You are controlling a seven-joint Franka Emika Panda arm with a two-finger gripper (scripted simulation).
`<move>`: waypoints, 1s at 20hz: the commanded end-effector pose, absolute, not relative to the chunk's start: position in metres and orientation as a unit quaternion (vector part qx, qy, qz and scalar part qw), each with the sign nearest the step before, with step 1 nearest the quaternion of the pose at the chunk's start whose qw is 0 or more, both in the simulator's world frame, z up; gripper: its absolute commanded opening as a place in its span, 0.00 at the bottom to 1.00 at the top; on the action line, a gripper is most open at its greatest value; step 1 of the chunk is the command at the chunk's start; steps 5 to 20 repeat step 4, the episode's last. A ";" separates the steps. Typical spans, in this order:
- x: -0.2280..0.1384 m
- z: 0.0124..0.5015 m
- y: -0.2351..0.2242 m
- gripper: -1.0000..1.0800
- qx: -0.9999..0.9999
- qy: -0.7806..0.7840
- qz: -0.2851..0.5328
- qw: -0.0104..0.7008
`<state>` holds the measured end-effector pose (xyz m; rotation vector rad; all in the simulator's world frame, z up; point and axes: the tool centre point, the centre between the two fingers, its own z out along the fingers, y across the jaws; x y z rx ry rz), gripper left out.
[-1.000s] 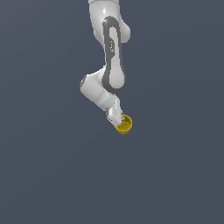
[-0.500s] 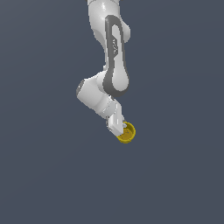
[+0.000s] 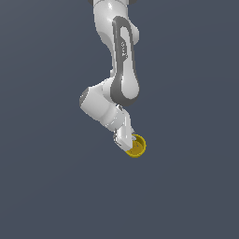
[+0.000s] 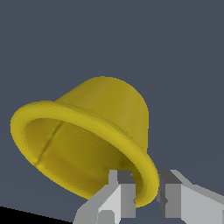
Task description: Pick up the object and move it to a goal position.
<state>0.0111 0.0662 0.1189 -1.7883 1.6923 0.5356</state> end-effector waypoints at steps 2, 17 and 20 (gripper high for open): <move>0.014 0.121 0.066 0.00 -0.676 0.639 0.202 0.307; 0.013 0.121 0.066 0.00 -0.676 0.639 0.202 0.307; 0.013 0.121 0.066 0.00 -0.676 0.639 0.202 0.307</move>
